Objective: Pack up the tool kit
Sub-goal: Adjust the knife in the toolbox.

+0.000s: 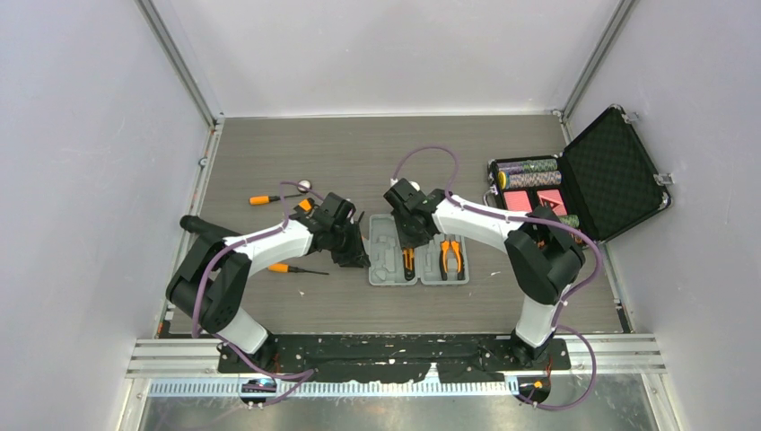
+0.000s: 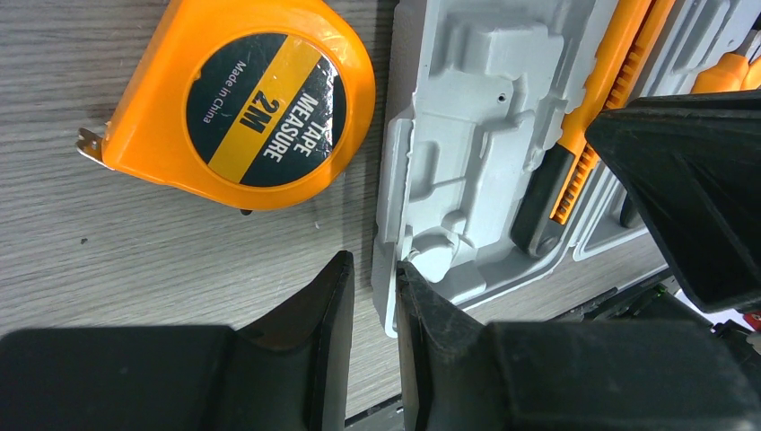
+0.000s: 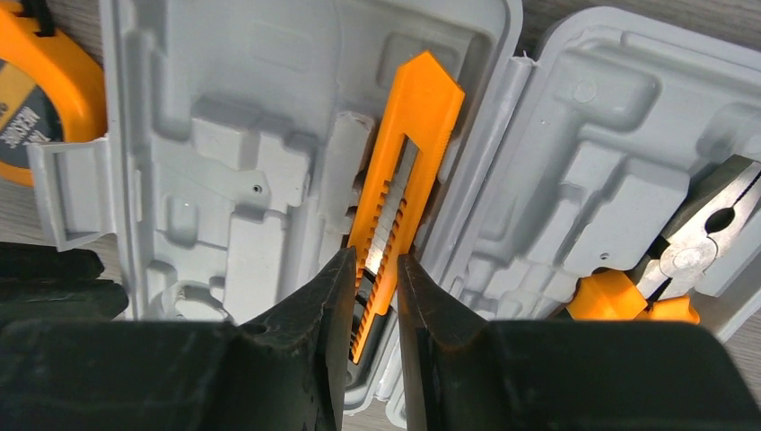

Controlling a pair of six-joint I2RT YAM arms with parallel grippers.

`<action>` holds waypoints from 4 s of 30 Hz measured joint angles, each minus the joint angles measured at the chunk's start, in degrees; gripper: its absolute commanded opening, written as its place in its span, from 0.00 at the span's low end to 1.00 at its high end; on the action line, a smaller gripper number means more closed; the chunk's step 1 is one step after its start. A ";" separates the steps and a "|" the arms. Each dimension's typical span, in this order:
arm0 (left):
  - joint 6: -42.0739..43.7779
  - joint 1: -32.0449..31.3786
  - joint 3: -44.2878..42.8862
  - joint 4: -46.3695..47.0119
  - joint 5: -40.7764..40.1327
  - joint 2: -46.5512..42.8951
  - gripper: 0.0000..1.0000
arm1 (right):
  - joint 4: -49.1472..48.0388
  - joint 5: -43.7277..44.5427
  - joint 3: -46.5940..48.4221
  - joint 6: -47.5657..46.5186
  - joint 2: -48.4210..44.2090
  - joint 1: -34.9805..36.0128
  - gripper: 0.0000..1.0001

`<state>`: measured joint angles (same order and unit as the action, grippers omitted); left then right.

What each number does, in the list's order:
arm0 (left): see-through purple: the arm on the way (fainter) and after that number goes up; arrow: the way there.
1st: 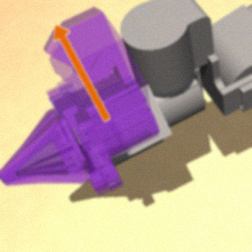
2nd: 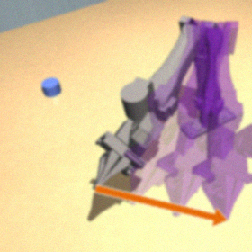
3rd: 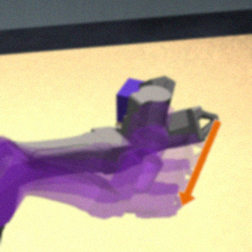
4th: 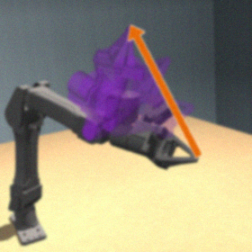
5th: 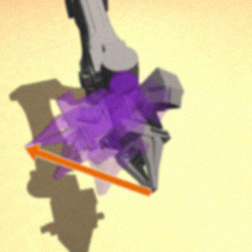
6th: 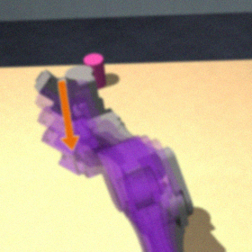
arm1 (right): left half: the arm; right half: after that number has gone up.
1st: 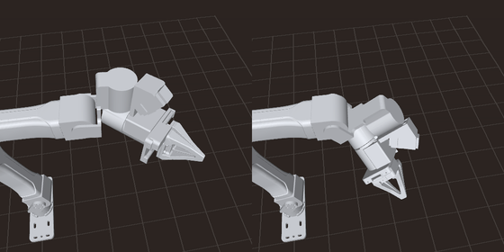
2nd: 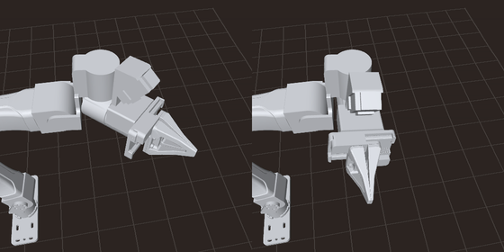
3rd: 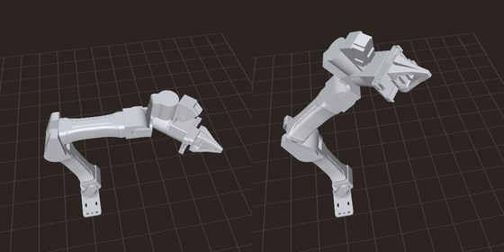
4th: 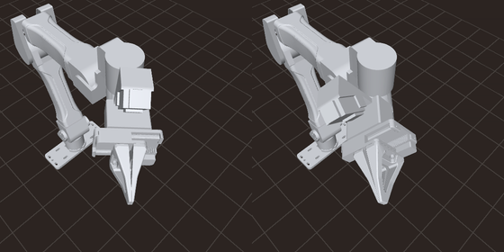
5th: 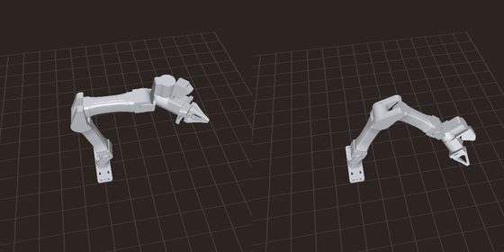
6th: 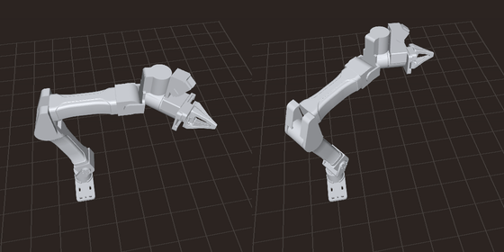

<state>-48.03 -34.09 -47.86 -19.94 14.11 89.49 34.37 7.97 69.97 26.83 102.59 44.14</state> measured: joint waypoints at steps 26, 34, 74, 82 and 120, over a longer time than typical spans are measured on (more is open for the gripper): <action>0.00 0.00 0.00 -0.02 0.02 0.00 0.25 | 1.84 2.60 0.96 -0.33 3.80 0.17 0.10; 0.02 0.00 0.00 -0.02 0.02 0.00 0.25 | 1.66 3.89 0.94 -1.49 3.10 0.44 0.15; 0.02 0.00 0.00 -0.90 -0.57 -0.66 0.25 | 0.22 3.10 3.17 -4.70 3.30 0.39 0.24; 0.02 0.00 0.00 -0.87 -0.57 -0.63 0.25 | -2.60 4.35 1.88 -4.04 3.78 0.55 0.19; 12.79 26.25 -20.79 -17.46 -13.29 -4.50 0.86 | -11.34 -2.38 -6.75 -10.16 -26.08 -5.73 0.81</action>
<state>-35.24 -7.84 -68.64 -37.41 0.82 84.99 23.03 5.58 63.22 16.67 76.51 38.41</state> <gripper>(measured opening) 0.876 0.811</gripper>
